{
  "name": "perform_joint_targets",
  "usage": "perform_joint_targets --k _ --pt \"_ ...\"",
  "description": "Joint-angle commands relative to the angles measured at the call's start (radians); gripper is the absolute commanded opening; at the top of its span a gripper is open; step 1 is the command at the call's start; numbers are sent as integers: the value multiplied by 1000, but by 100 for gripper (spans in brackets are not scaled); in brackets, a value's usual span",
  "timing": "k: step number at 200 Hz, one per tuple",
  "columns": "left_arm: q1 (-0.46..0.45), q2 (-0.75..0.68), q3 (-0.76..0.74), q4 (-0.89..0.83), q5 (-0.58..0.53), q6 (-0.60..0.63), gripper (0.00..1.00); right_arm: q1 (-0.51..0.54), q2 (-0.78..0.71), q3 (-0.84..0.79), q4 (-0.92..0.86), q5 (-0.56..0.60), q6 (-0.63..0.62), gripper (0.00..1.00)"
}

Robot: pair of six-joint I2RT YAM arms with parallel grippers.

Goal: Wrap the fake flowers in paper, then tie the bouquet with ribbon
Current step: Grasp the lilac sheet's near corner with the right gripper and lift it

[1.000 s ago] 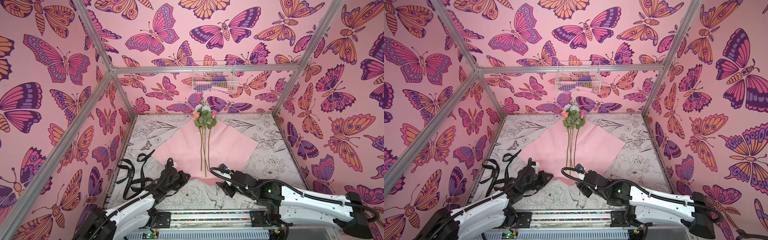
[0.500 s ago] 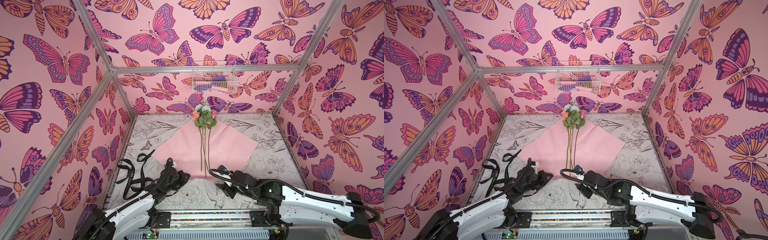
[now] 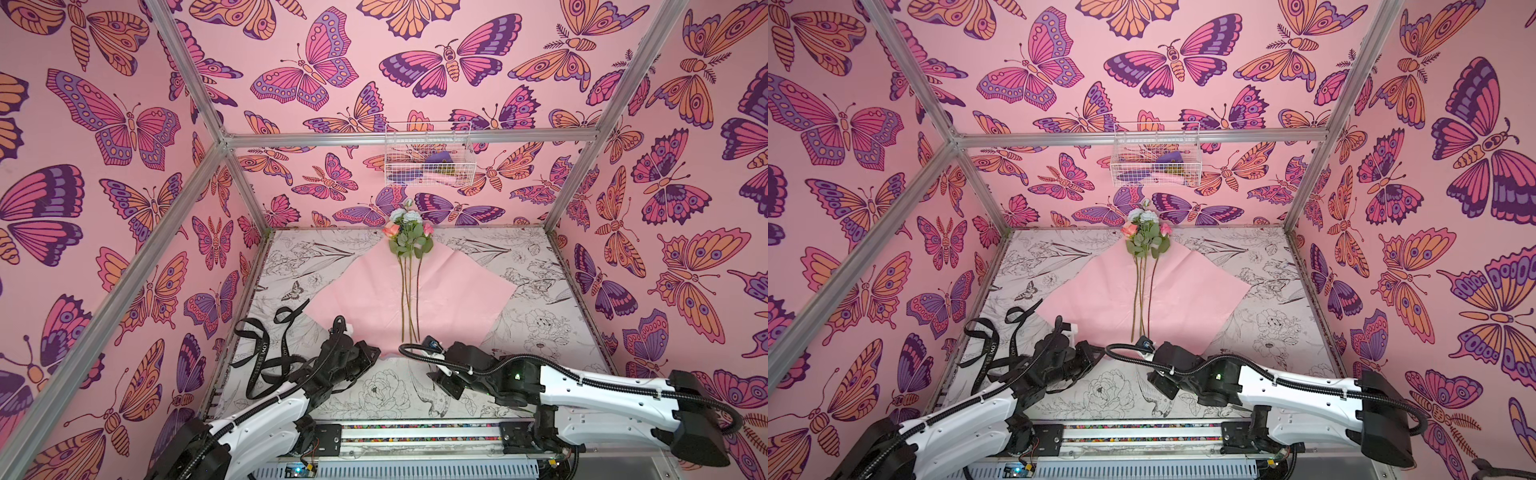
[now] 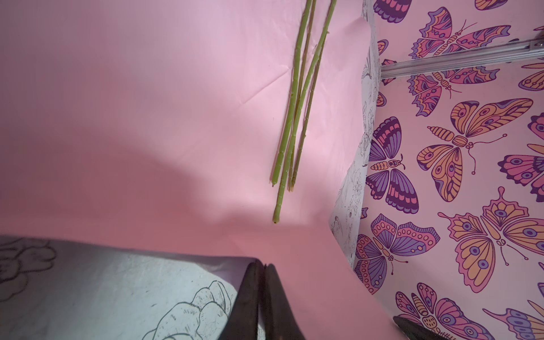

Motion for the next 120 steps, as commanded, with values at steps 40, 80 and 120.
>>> perform_joint_targets --k 40,80,120 --pt "6 -51 17 -51 -17 23 21 -64 76 107 38 37 -94 0" --pt "5 -114 20 -124 -43 40 37 -119 148 173 42 28 -137 0" --pt "6 -221 25 -256 -105 65 47 -216 239 232 51 -14 -172 0"
